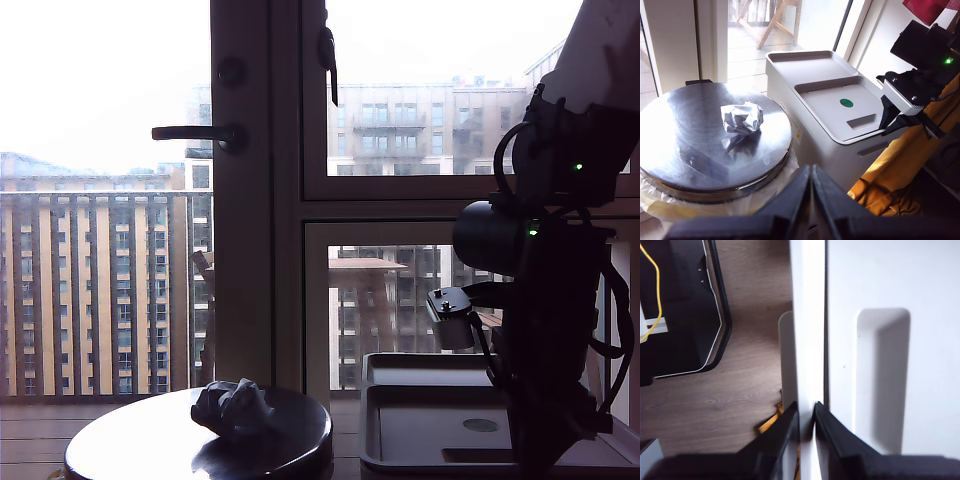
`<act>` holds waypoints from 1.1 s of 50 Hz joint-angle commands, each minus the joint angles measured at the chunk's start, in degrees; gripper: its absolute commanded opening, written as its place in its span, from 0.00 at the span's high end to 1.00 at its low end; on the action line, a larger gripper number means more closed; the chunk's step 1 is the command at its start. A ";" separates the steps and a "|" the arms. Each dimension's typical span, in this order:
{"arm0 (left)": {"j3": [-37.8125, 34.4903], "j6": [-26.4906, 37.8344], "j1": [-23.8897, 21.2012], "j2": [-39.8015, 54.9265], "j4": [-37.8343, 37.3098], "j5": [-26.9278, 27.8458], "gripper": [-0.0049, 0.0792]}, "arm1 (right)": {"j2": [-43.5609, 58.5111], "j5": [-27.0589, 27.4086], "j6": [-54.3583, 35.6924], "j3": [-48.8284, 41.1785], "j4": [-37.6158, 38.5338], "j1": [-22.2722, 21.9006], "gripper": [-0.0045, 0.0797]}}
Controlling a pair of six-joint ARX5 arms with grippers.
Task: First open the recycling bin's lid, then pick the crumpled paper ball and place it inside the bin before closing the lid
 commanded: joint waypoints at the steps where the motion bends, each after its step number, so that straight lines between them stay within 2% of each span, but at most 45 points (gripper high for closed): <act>1: 0.02 0.07 -0.15 0.24 0.13 0.07 0.95 | -1.20 -0.33 0.46 1.09 -1.55 0.68 0.96; 29: 0.02 0.00 -0.15 0.22 0.63 0.07 0.95 | -12.31 4.31 2.05 1.29 -3.91 2.01 0.96; 41: 0.02 -5.86 -0.17 0.24 5.73 -0.13 0.94 | -18.51 4.39 3.50 1.31 -4.11 2.62 0.96; 44: 0.02 -7.54 -0.17 0.24 8.24 -0.39 0.84 | -19.52 4.39 3.50 1.29 -4.11 2.86 0.96; 49: 0.02 -9.94 -0.17 0.76 13.22 -2.19 0.43 | -20.63 4.22 3.50 1.29 -4.15 2.86 0.96; 50: 0.02 -10.03 -0.17 1.01 14.05 -2.93 0.38 | -20.70 4.20 3.50 1.29 -4.15 2.86 0.96; 52: 0.02 -9.90 -0.17 1.62 15.10 -4.15 0.33 | -20.83 4.17 3.52 1.29 -4.22 2.93 0.96; 55: 0.02 -9.79 -0.17 3.34 15.12 -5.09 0.33 | -20.85 4.17 3.50 1.29 -4.35 2.97 0.96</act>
